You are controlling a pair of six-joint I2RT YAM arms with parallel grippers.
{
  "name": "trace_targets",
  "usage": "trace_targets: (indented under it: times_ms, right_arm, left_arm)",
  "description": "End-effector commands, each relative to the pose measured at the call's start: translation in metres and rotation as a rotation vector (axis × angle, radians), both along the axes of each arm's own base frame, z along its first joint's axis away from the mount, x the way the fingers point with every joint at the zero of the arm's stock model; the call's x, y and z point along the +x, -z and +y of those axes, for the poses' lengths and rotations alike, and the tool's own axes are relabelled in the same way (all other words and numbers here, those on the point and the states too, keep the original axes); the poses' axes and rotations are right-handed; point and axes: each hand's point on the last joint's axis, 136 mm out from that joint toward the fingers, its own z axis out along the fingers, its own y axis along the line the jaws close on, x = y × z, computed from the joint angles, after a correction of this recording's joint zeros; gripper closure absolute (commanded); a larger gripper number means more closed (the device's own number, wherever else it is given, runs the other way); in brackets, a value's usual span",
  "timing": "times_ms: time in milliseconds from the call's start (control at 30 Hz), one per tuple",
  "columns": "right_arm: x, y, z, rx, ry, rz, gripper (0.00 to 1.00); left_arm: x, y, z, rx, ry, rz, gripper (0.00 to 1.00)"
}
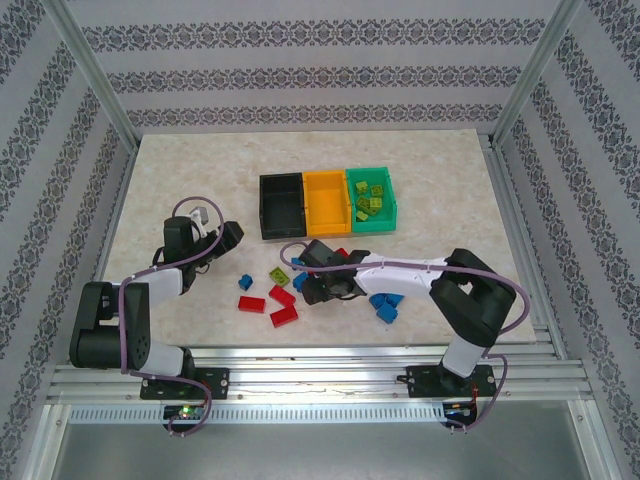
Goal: Sort the legos into containers by color
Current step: Pick up the lego from the bottom-center of the table.
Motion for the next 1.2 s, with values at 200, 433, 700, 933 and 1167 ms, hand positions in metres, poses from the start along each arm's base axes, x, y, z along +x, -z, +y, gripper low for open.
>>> trace_targets:
  times_ms: [200, 433, 700, 933, 1167]
  right_arm:
    - [0.003, 0.017, 0.004, -0.05, 0.027, 0.023, 0.49]
    - [0.003, 0.0, -0.011, -0.066, 0.031, -0.021, 0.67]
    - [0.035, -0.062, -0.047, 0.021, 0.092, -0.165, 0.67]
    - [0.11, -0.123, -0.096, 0.105, 0.217, -0.299, 0.67]
    - [0.18, -0.135, -0.131, 0.126, 0.299, -0.308, 0.67]
  left_arm:
    - [-0.001, -0.009, 0.001, -0.008, 0.003, -0.032, 0.21]
    - [-0.001, -0.008, 0.001, -0.009, 0.002, -0.029, 0.21]
    - [-0.003, -0.008, 0.001, -0.006, 0.003, -0.03, 0.21]
    - [-0.003, -0.006, 0.001, -0.005, 0.003, -0.028, 0.21]
    - [-0.002, -0.003, 0.001, -0.002, 0.002, -0.021, 0.21]
